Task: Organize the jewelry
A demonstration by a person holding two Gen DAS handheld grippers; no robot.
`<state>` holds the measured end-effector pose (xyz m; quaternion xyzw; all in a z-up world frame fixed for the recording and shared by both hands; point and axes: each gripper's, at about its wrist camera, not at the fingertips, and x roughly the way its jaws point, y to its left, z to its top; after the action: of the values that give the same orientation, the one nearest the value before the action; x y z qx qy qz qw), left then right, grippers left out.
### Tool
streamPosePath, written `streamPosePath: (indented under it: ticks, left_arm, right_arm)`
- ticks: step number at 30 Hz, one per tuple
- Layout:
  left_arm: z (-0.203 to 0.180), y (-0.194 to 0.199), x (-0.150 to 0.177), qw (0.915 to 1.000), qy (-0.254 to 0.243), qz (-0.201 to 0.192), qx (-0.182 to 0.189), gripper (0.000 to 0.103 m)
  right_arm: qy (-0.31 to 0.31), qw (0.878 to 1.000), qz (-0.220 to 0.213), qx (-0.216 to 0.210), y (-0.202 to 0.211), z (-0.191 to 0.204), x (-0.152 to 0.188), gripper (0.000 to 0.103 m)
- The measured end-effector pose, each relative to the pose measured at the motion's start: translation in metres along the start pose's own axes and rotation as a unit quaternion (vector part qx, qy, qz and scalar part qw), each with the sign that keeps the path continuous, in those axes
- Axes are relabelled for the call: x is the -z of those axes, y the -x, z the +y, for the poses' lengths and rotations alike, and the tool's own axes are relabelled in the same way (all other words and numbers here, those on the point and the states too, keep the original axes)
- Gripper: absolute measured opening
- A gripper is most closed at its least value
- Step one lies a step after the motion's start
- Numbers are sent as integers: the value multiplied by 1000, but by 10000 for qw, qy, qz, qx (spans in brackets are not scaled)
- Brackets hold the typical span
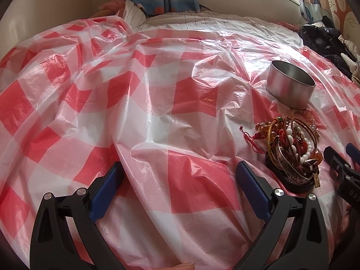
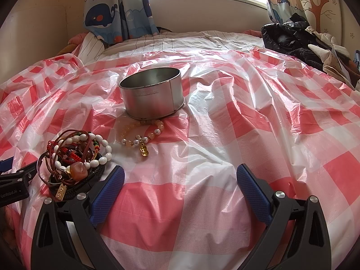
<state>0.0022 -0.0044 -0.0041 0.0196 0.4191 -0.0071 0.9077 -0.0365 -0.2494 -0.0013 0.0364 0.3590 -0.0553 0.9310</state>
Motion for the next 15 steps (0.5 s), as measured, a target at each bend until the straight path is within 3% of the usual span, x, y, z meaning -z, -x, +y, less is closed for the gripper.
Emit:
streamPosePath:
  ticks: [15]
  left_arm:
    - [-1, -3, 3, 9999, -54, 70, -105, 96]
  right_arm:
    - [2, 10000, -1, 0, 0, 0, 0, 95]
